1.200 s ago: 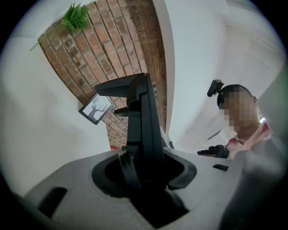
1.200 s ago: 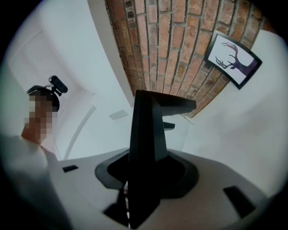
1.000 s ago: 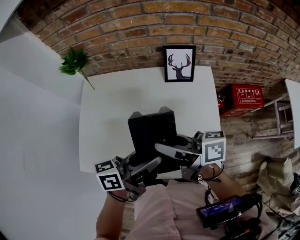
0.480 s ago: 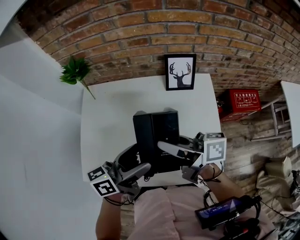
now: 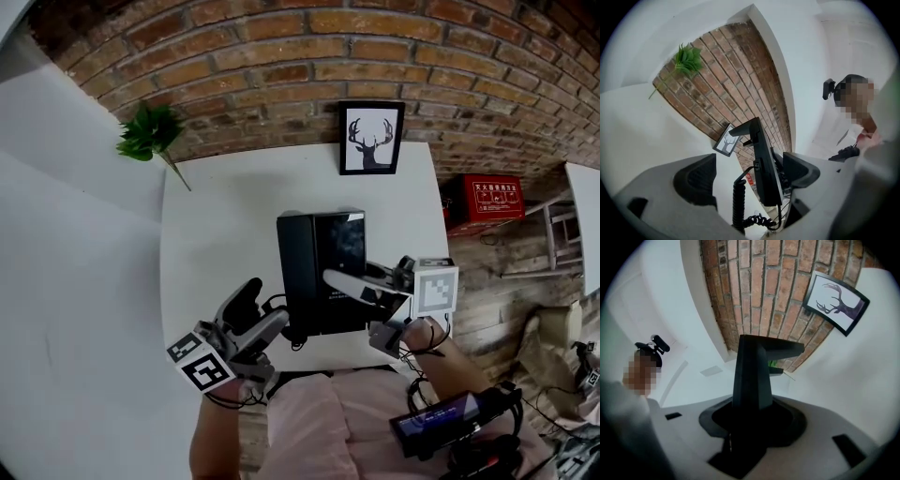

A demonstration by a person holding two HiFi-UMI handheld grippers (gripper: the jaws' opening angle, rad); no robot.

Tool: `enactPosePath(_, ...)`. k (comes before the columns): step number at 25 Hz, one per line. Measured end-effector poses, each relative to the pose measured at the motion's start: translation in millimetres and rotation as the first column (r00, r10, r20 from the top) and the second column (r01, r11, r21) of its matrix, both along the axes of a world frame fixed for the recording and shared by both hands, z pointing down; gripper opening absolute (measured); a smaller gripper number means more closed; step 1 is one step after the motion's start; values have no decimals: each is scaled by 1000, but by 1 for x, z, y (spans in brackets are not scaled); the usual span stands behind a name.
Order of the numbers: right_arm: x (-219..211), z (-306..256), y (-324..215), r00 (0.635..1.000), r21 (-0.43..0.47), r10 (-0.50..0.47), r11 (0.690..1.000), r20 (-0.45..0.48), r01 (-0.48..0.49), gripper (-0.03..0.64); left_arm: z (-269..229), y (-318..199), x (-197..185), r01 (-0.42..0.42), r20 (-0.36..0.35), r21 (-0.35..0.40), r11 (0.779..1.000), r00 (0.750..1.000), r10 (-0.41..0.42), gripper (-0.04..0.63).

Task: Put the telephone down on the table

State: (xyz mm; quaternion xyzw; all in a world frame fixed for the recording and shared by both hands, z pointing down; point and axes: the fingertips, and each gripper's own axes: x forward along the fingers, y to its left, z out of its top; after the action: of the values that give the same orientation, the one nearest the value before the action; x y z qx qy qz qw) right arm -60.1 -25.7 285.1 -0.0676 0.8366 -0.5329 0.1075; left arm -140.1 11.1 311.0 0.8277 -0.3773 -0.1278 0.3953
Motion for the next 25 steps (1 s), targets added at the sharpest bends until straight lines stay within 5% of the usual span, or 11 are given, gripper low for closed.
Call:
enactPosePath(13, -14, 39, -14, 999, -132, 44, 990, 10, -42, 163, 47, -14, -11, 18, -22, -86, 996, 1000, -20, 468)
enactPosePath(18, -5, 93, -13, 997, -143, 28, 989, -79, -39, 163, 60, -16, -16, 30, -34, -118, 993, 999, -34, 468)
enactPosePath(25, -8, 119, -19, 996, -186, 23, 982, -90, -39, 163, 77, -21, -20, 34, -49, -152, 988, 998, -42, 468)
